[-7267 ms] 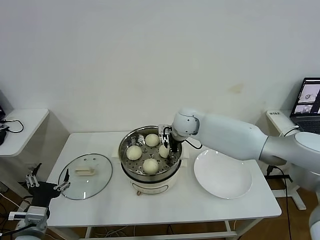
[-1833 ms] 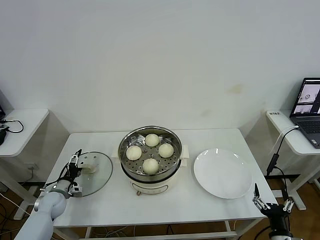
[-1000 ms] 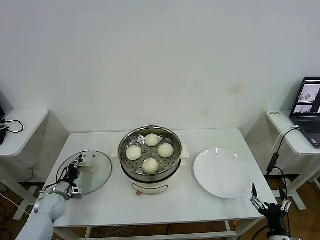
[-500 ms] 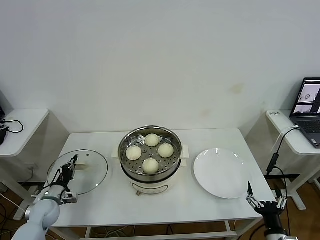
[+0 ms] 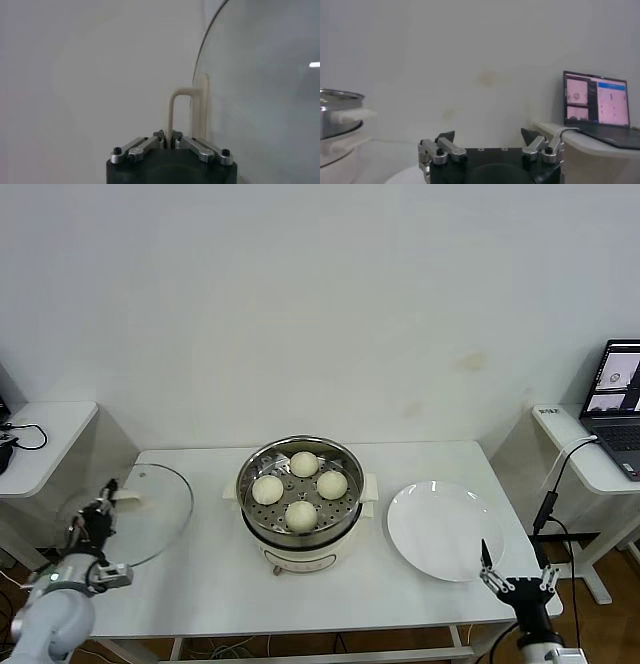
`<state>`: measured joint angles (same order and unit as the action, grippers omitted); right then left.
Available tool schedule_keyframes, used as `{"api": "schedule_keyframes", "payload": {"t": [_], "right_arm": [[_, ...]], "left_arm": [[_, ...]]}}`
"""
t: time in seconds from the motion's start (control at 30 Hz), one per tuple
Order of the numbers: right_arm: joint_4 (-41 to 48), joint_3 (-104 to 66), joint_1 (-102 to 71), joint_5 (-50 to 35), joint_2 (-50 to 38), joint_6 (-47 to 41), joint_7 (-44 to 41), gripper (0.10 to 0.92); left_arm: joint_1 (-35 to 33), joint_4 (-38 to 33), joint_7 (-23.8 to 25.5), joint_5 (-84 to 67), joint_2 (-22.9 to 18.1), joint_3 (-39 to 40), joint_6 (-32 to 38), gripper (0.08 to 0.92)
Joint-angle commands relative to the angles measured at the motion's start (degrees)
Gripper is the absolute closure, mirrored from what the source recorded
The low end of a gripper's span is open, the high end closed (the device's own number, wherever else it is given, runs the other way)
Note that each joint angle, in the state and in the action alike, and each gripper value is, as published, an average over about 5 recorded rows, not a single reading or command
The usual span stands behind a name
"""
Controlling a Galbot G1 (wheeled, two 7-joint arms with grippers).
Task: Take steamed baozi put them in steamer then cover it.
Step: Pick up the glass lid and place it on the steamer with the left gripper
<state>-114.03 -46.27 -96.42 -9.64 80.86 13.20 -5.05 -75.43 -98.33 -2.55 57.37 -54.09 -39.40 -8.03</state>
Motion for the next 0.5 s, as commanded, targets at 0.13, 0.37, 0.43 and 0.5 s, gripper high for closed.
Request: {"api": "schedule_keyframes", "payload": {"t": [0.13,0.37,0.43,0.5], "right_arm": [[0.62,1.29,0.65,1.85,-0.62,0.39,-0.07,0.203],[2.20,2.04,1.39,6.58,0.44,1.12,0.20,0.203],[2.54,2.17,1.47,7.63,0.98,1.19,0.50,0.203],[2.98,2.36,1.56,8.93,1.44,1.34,0.85,0.203]], "left_arm": [[-3.57,-18.39,7.31,-11.19,2.28,-0.69,-11.87,0.850],[3.80,-21.40,8.63,-11.77,4.47,13.34,-16.99,0.850],[7.29,-21.45,9.12,-10.79,4.12,17.90,-18.44,0.850],[11.17,-20.99,9.96,-9.46,3.14,22.39,-19.98,0.850]]}}
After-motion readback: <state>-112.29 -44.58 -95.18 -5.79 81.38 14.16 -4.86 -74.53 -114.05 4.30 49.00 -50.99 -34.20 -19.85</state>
